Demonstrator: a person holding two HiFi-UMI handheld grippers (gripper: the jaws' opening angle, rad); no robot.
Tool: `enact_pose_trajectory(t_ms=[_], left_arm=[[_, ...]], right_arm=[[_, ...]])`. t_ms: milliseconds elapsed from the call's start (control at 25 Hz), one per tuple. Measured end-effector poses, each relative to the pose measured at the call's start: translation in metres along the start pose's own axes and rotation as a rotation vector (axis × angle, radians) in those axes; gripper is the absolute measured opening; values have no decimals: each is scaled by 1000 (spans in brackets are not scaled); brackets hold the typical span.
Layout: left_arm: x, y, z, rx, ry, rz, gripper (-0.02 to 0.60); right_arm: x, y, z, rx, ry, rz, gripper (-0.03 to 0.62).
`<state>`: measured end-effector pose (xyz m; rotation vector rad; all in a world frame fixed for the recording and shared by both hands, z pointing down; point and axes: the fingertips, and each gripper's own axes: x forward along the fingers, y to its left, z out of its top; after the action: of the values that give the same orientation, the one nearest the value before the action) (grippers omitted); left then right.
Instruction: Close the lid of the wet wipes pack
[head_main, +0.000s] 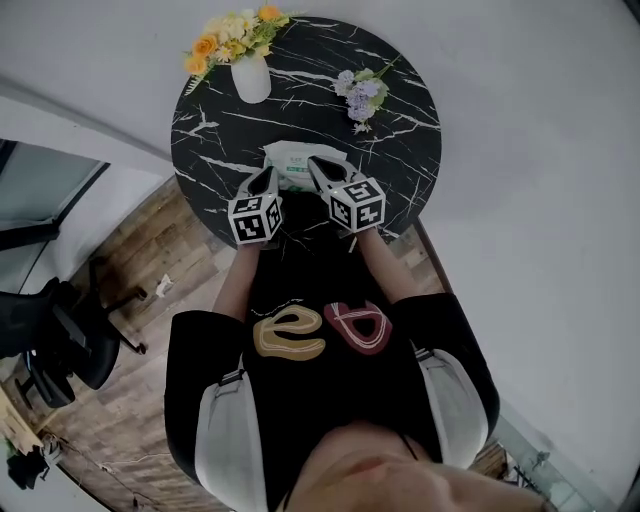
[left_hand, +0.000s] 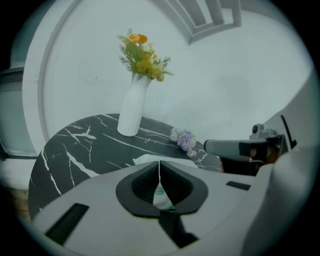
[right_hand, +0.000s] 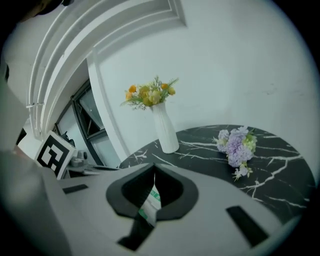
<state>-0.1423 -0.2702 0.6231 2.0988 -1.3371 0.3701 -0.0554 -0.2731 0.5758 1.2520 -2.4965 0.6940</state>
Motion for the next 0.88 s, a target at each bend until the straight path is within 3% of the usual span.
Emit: enact_pose_trajectory(t_ms=[160, 320, 480, 880], left_arm=[[-25, -22, 27, 1, -137, -35, 20], [-44, -40, 40, 38, -211, -48, 20], [-67, -53, 48, 33, -281, -59, 20], [-108, -70, 49, 110, -378, -43, 20]], right_arm=[[-28, 3, 17, -12, -96, -5, 12], [-50, 3, 29, 11, -181, -23, 12], [-72, 13, 35, -36, -224, -21, 12], [-111, 21, 37, -67, -320, -66, 12]])
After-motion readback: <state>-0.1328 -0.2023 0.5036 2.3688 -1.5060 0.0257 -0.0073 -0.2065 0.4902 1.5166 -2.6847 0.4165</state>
